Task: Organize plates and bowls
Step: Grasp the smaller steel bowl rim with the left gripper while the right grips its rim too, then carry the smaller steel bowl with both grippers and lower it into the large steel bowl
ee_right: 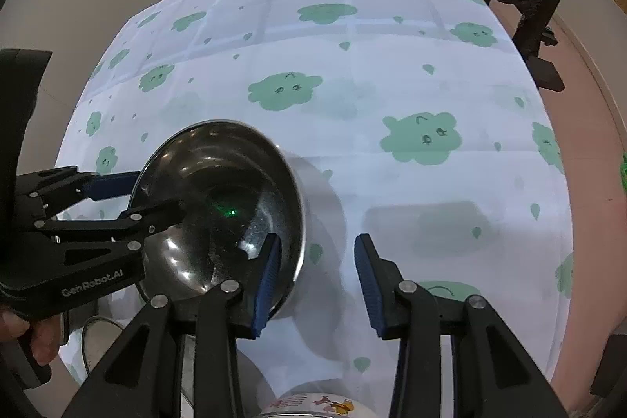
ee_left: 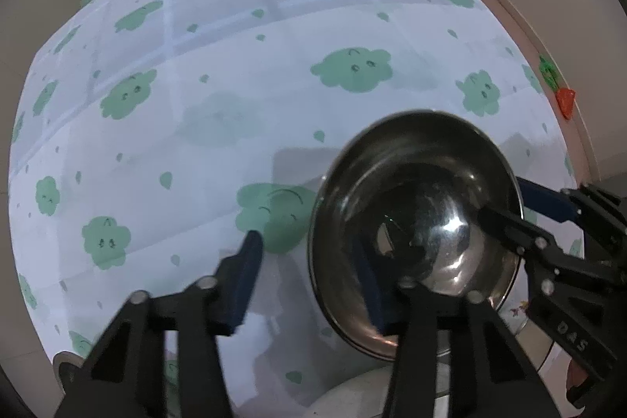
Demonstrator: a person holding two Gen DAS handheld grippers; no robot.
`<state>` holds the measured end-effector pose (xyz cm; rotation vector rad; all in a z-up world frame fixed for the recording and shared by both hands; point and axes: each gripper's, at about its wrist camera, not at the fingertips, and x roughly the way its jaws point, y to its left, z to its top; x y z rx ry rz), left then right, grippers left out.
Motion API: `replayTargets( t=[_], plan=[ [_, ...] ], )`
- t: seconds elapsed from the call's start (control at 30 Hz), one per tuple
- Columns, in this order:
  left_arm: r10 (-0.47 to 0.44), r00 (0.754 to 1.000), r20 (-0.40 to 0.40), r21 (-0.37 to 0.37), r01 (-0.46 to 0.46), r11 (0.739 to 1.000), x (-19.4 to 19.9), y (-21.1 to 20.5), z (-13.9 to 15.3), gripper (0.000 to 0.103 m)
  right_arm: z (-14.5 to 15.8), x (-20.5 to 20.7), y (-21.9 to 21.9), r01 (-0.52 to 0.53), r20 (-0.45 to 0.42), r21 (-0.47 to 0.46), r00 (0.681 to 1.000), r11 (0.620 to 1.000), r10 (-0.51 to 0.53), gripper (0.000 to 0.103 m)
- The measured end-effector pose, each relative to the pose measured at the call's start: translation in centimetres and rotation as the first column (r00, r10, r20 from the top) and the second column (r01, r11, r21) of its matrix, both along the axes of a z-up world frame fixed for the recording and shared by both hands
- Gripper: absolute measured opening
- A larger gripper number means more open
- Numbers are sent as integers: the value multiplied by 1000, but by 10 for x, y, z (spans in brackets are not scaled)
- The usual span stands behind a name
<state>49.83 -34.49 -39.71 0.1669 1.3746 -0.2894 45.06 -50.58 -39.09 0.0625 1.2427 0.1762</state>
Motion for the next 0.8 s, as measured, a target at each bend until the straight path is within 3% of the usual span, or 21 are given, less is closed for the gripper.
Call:
replayTargets(
  t=[0.1,0.13,0.17,0.8],
  plan=[
    [-22,1000,-10,-12,22,1000,-2,-2,-2,16,-3,1,3,-10,-10,6,1000,1000,10,22],
    [-31,999,-8,-16,31,999,-3,-3,-1,14,-4,1,5,-14,-10,6,1000,1000,15,20],
    [-38,999,-2,-23,38,999,-5,-3,0,13,-3,1,7,-21,-11,6,1000,1000,21,14],
    [-65,996,64,-27,67,997,-16,0,33,9,22,-9,14,-32,24,-45,999,998,33,9]
  ],
)
